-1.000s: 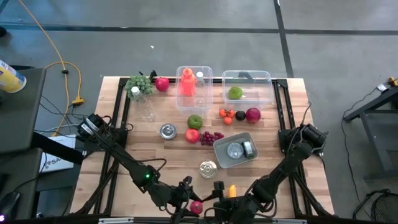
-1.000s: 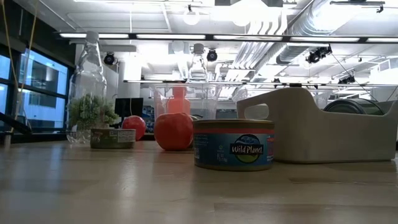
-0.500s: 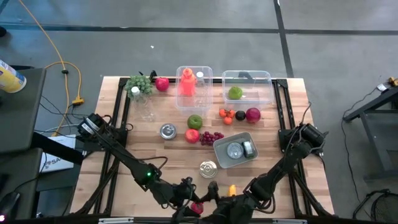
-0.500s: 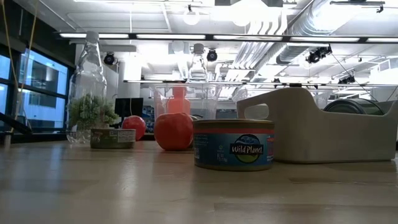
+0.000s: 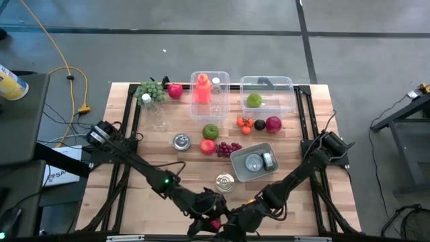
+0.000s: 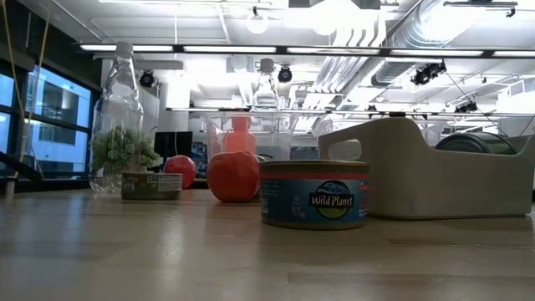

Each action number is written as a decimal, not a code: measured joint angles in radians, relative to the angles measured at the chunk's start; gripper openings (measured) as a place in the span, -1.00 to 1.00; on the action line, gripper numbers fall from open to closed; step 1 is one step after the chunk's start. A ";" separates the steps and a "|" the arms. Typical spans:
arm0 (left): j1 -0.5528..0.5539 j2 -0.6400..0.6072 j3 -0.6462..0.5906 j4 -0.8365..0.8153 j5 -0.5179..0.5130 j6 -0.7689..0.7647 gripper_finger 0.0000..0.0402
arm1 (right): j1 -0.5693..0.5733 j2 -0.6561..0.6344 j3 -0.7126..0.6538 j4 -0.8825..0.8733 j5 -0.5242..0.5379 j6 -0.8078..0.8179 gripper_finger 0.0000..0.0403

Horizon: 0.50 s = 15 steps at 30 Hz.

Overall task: Pick & Place Food Item
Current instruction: Put the dragon fruit into the right transparent bin

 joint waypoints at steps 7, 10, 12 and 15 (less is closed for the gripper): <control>0.000 0.000 0.000 0.001 0.030 -0.017 0.11 | 0.000 0.000 0.001 -0.014 -0.004 -0.030 0.20; 0.000 0.000 0.000 -0.001 0.032 -0.023 0.11 | 0.000 0.000 0.002 -0.017 -0.008 -0.031 0.08; 0.000 0.000 0.000 -0.001 0.035 -0.029 0.11 | 0.000 0.000 0.002 -0.018 -0.009 -0.030 -0.01; 0.000 0.000 -0.001 -0.002 0.040 -0.029 0.10 | 0.001 0.000 0.002 -0.029 -0.011 -0.028 -0.12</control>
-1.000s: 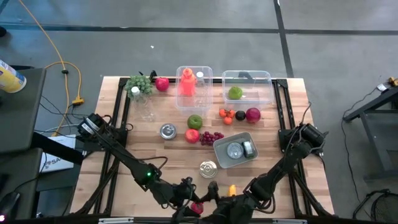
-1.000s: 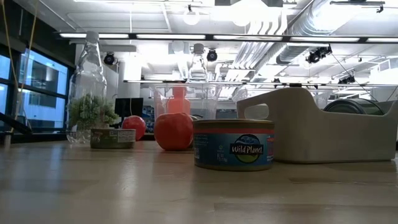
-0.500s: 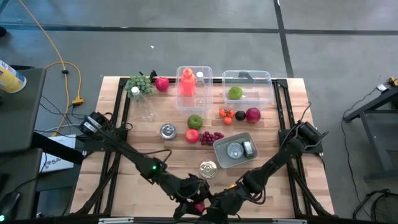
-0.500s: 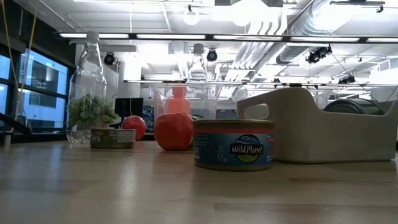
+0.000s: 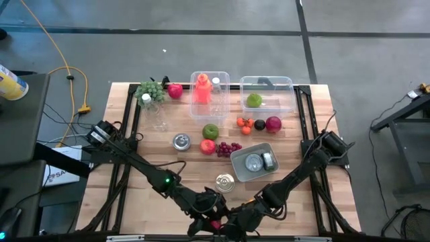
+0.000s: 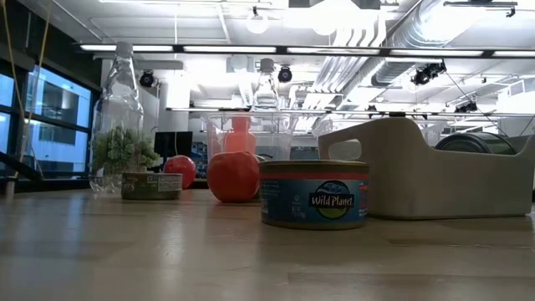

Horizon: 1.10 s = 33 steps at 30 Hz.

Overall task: Pick & Place Food Item
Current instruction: Put the dragon fruit into the right transparent bin

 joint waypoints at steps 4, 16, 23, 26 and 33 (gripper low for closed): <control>0.000 0.000 -0.001 0.000 0.001 0.000 0.10 | 0.000 0.000 0.000 -0.020 0.001 0.000 -0.15; -0.020 0.007 -0.001 0.000 -0.075 0.035 0.62 | 0.005 0.001 -0.004 -0.088 -0.016 0.027 -0.21; -0.038 0.009 -0.001 -0.010 -0.119 0.039 0.70 | 0.021 0.001 -0.003 -0.154 0.060 0.115 -0.21; -0.040 0.009 -0.001 -0.023 -0.121 0.039 0.70 | 0.042 0.001 -0.001 -0.205 0.141 0.185 -0.22; -0.059 0.009 0.001 -0.042 -0.099 0.039 0.70 | 0.096 -0.047 -0.004 -0.462 0.361 0.388 -0.22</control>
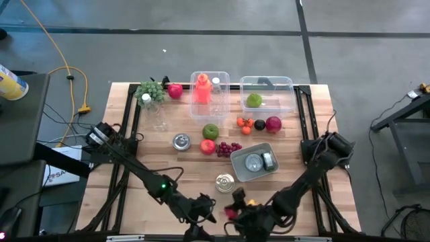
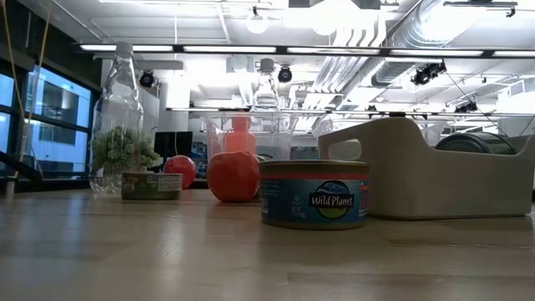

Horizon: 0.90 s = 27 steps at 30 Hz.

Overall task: Pick & Place Food Item
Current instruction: Put the dragon fruit into the right transparent bin

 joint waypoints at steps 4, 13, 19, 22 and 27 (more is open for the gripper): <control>-0.012 0.000 0.000 -0.002 -0.017 0.009 0.70 | 0.023 -0.066 0.000 -0.220 0.229 0.166 -0.22; -0.023 0.000 0.000 -0.004 -0.041 0.053 0.70 | -0.054 -0.279 0.001 -0.804 0.483 0.698 -0.22; -0.022 0.000 0.000 -0.005 -0.042 0.053 0.70 | -0.282 -0.419 0.002 -0.952 0.458 0.806 -0.21; -0.022 0.000 0.000 -0.006 -0.042 0.054 0.70 | -0.410 -0.462 0.002 -0.948 0.400 0.784 -0.25; -0.031 0.000 0.000 -0.007 -0.040 0.054 0.70 | -0.615 -0.484 0.002 -0.940 0.324 0.703 -0.28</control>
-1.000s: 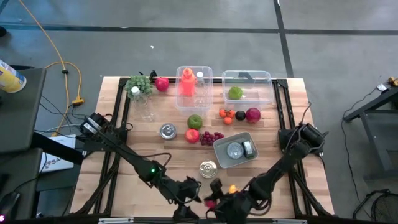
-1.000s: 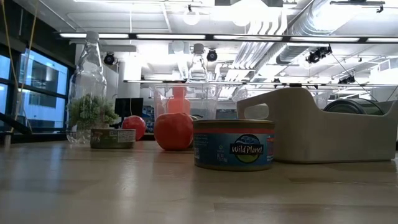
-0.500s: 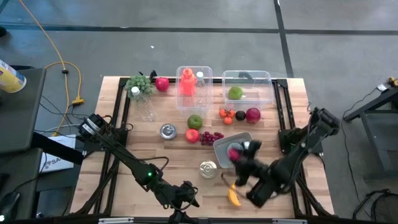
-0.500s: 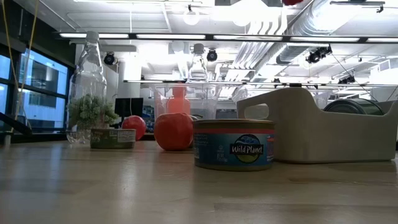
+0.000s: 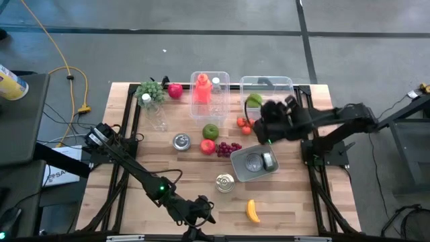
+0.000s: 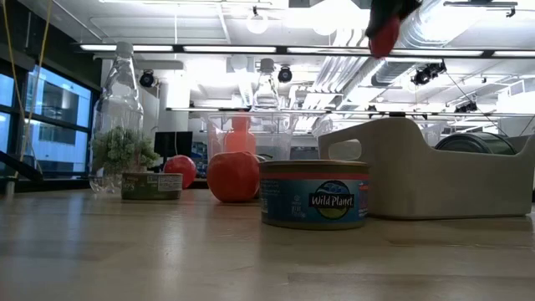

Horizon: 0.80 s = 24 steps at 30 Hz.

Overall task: Pick & Place Food Item
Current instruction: Put the dragon fruit into the right transparent bin

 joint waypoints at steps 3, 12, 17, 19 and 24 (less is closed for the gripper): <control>-0.010 0.000 0.000 -0.003 0.003 0.001 0.70 | -0.094 0.000 0.000 0.038 -0.057 -0.070 -0.28; -0.022 0.000 -0.001 -0.035 0.003 0.000 0.70 | -0.283 0.014 0.000 0.227 -0.212 -0.248 -0.28; -0.035 0.001 -0.002 -0.044 0.004 -0.006 0.70 | -0.337 0.067 0.000 0.223 -0.224 -0.272 -0.28; -0.039 0.001 -0.002 -0.044 0.004 -0.006 0.70 | -0.357 0.094 0.000 0.223 -0.244 -0.290 -0.28; -0.038 0.001 -0.002 -0.044 0.003 -0.009 0.70 | -0.406 0.178 0.000 0.233 -0.247 -0.316 -0.28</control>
